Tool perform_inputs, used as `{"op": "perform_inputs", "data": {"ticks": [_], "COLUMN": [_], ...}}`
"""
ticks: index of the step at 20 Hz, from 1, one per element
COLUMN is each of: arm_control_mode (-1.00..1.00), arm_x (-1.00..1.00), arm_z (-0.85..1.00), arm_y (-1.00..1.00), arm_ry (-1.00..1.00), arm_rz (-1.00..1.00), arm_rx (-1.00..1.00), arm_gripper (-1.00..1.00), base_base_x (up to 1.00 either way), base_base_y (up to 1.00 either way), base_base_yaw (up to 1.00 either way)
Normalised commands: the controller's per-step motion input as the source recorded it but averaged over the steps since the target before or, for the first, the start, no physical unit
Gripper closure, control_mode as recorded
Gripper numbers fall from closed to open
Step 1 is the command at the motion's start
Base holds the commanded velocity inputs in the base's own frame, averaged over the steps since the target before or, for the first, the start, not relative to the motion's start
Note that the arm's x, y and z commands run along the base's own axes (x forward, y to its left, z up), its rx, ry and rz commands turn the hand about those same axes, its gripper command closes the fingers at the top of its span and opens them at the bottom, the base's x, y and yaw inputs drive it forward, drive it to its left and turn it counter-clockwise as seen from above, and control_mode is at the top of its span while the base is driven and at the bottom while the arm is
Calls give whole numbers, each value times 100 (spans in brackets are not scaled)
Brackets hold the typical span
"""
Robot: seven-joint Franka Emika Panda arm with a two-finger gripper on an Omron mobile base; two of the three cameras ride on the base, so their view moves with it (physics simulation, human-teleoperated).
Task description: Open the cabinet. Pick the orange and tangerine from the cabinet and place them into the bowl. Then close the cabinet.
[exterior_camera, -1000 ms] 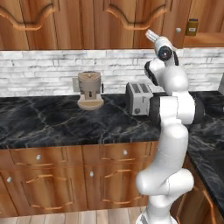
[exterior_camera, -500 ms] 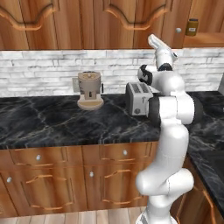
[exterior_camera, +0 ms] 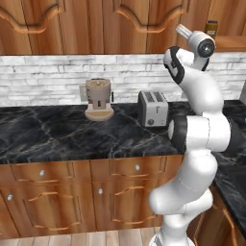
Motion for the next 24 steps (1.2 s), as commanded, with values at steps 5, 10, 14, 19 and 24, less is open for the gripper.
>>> {"op": "perform_inputs", "data": {"ticks": [5, 10, 14, 19, 24], "arm_control_mode": [-100, -100, -100, -100, -100], "arm_x": [-69, -62, -49, -46, -59], "arm_z": [8, 5, 0, 0, -5], "arm_y": [21, 29, 21, 1, 0], "arm_ry": [28, 25, 10, 2, 1], "arm_rz": [4, 9, 11, 8, 8], "arm_rx": [0, 0, -3, 0, 0], "arm_gripper": [-100, -100, -100, -100, -100], "base_base_x": [0, 0, 0, 0, 0], "base_base_y": [0, 0, 0, 0, 0], "base_base_yaw": [0, 0, 0, 0, 0]}}
